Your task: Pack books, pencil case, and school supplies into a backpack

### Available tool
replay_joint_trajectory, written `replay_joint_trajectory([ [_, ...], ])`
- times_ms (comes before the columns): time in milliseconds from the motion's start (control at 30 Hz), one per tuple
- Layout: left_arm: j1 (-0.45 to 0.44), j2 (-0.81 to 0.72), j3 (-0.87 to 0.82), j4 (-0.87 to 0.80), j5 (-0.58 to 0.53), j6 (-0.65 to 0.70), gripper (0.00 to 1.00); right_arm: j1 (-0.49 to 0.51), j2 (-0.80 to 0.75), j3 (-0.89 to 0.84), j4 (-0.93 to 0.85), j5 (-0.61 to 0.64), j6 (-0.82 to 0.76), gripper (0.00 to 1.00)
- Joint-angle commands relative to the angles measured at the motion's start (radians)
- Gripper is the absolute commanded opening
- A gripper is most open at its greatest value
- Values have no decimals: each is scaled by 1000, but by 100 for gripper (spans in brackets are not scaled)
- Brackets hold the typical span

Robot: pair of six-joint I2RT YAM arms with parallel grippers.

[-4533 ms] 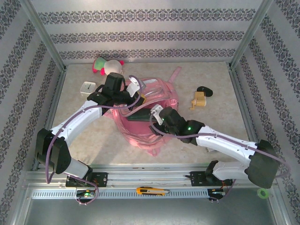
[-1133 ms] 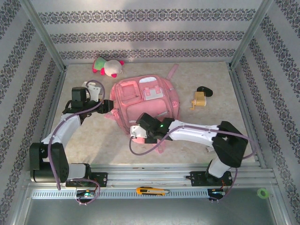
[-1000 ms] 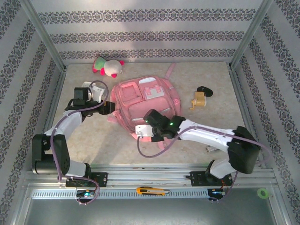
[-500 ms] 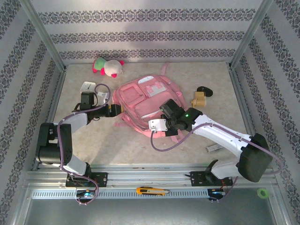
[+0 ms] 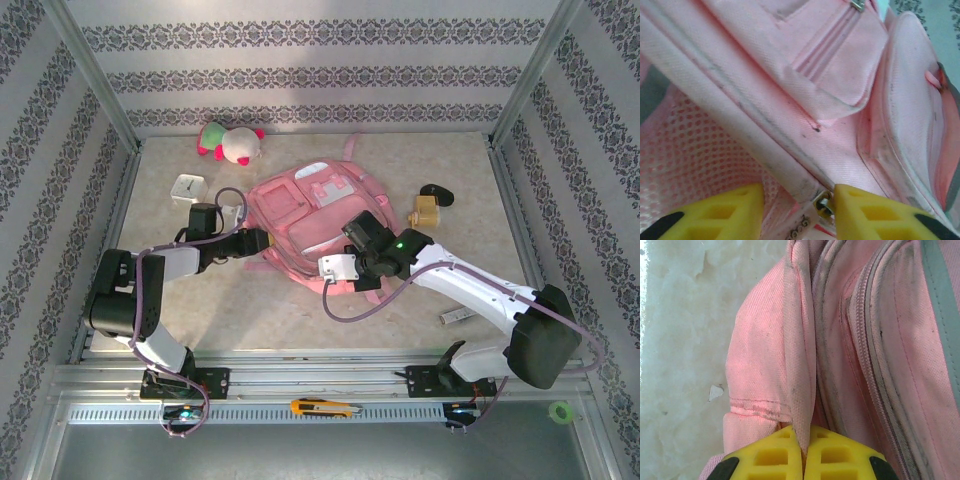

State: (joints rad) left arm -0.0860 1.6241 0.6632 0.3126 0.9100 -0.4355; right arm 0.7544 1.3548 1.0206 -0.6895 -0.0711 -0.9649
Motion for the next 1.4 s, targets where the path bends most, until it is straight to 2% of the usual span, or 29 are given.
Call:
replay_joint_trajectory([
  [0, -12, -21, -25, 102, 42, -45, 31, -10, -8, 18, 3, -14, 11, 0],
  [133, -12, -58, -33, 29, 6, -12, 15, -14, 2, 27, 14, -4, 35, 0],
  [300, -12, -132, -27, -101, -53, 76, 7, -23, 18, 39, 30, -11, 101, 0],
  [367, -12, -158, -22, -159, -70, 118, 0, -26, 22, 43, 43, -16, 135, 0],
  [667, -58, -251, 0, -321, -96, 253, 1, -29, 46, 69, 151, -63, 386, 0],
  [833, -91, -273, 9, -349, -59, 281, 8, -24, 50, 47, 245, -45, 478, 0],
  [933, -94, -283, -3, -357, -100, 284, 19, -24, 51, 42, 251, -46, 470, 0],
  [967, -94, -286, -8, -359, -126, 285, 20, -25, 47, 41, 251, -53, 469, 0],
  [1067, -95, -285, -19, -362, -158, 282, 13, -29, 31, 37, 263, -91, 469, 0],
  [1167, -95, -286, -31, -350, -156, 265, 16, -29, 28, 39, 257, -93, 468, 0],
  [1367, -94, -338, -54, -361, -163, 250, 13, -38, 32, 45, 258, -51, 518, 0],
])
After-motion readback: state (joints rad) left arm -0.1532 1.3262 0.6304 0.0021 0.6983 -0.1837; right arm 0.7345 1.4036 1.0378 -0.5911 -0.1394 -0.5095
